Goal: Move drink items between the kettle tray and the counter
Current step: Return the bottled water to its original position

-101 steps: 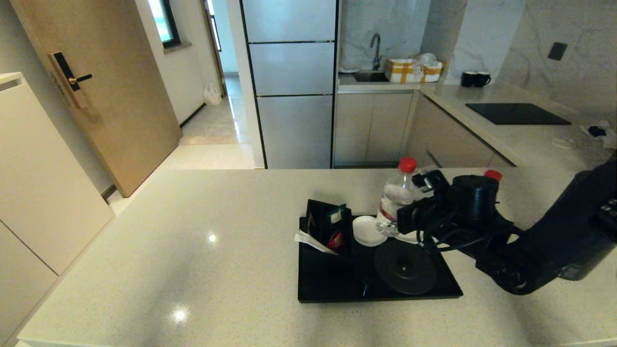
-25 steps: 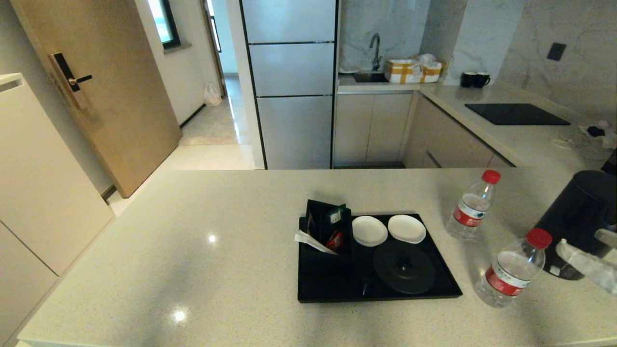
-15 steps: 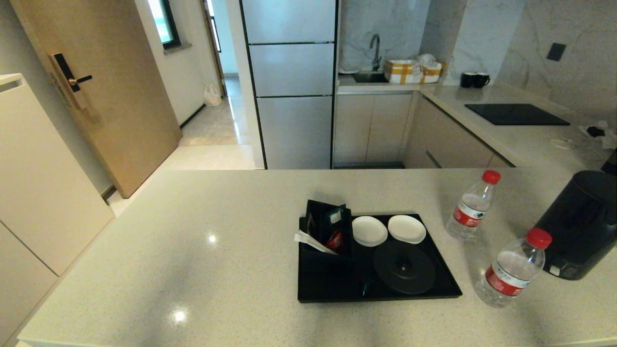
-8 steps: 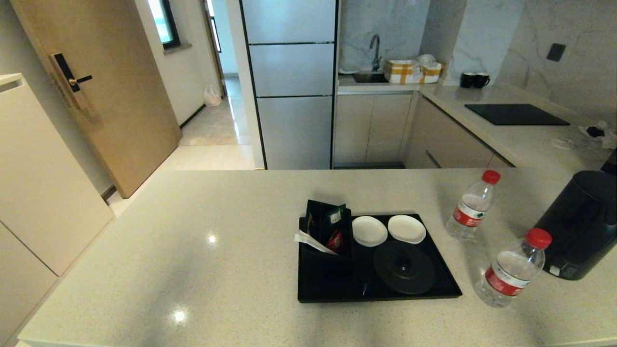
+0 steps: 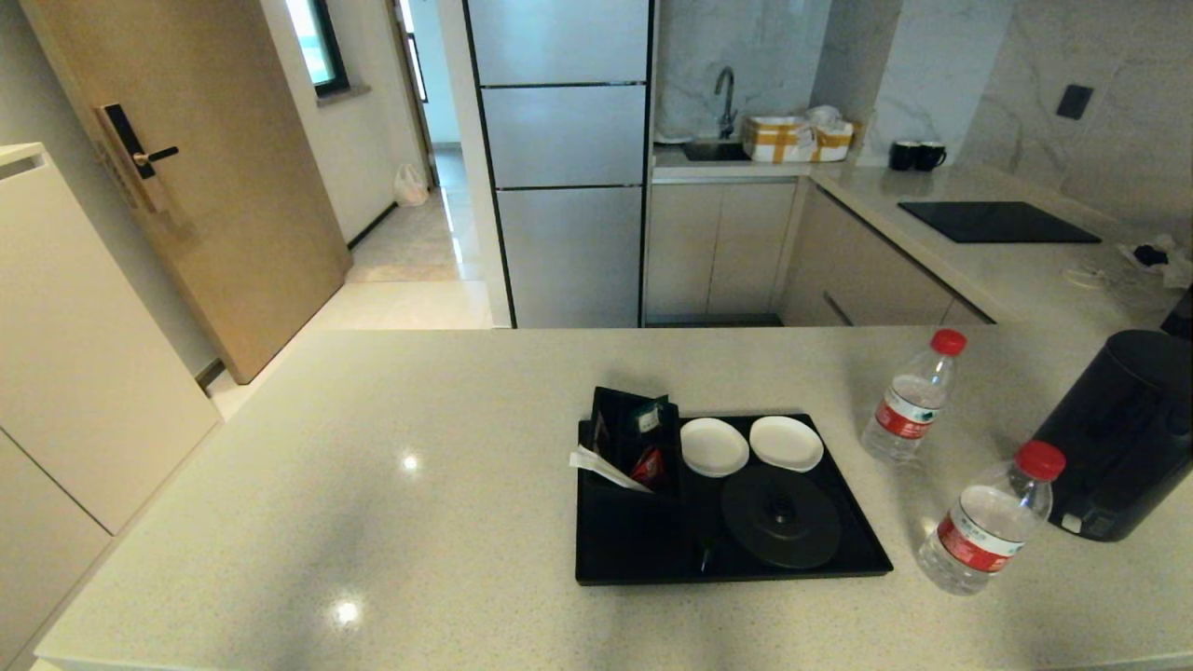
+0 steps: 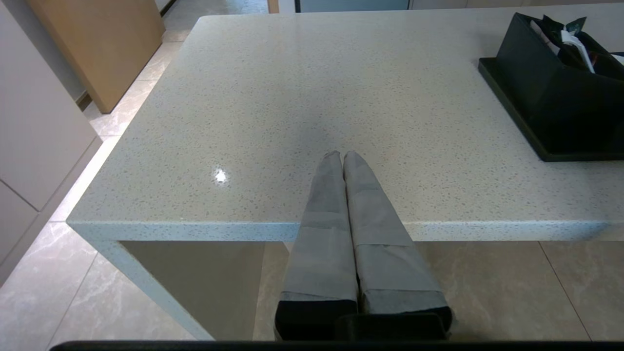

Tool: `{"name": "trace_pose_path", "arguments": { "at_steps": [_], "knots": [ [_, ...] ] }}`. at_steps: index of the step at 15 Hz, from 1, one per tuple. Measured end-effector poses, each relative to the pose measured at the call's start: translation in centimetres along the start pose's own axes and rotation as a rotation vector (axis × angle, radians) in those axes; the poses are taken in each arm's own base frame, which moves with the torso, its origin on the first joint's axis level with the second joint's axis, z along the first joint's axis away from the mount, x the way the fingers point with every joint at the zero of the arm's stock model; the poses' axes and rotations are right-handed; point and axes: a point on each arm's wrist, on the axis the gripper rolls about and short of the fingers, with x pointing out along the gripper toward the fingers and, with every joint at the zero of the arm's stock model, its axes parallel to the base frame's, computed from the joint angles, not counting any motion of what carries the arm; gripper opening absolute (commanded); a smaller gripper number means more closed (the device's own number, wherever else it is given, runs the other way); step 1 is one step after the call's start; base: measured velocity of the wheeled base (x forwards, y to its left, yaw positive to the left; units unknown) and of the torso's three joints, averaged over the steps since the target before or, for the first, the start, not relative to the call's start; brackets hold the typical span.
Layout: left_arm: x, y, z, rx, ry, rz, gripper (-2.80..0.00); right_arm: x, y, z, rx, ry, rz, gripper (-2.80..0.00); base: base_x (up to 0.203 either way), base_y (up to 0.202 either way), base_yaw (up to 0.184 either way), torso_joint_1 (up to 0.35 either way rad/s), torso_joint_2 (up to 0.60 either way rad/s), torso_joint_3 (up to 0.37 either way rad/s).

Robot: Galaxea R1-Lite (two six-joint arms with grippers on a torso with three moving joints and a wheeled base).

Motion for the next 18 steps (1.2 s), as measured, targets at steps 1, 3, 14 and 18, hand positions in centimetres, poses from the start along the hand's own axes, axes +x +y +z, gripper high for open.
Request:
{"name": "trace_pose_path", "arguments": {
  "at_steps": [1, 3, 14, 18],
  "knots": [
    [0.0, 0.0, 0.0, 0.000, 0.000, 0.000, -2.80, -0.3, 0.2, -1.3, -0.006, -0.012, -0.032, -2.80, 0.000, 0.000, 0.000, 0.000, 0.00, 0.000],
    [0.0, 0.0, 0.0, 0.000, 0.000, 0.000, -2.80, -0.4, 0.2, -4.1, -0.002, -0.061, -0.141, -2.80, 0.000, 0.000, 0.000, 0.000, 0.00, 0.000],
    [0.0, 0.0, 0.0, 0.000, 0.000, 0.000, -2.80, 6.8, -4.8, -13.9, -0.015, -0.264, -0.597, -2.80, 0.000, 0.000, 0.000, 0.000, 0.00, 0.000],
    [0.0, 0.0, 0.0, 0.000, 0.000, 0.000, -2.80, 8.4, -5.5, -16.5, -0.075, -0.231, -0.605, -2.80, 0.000, 0.000, 0.000, 0.000, 0.00, 0.000]
  ]
}}
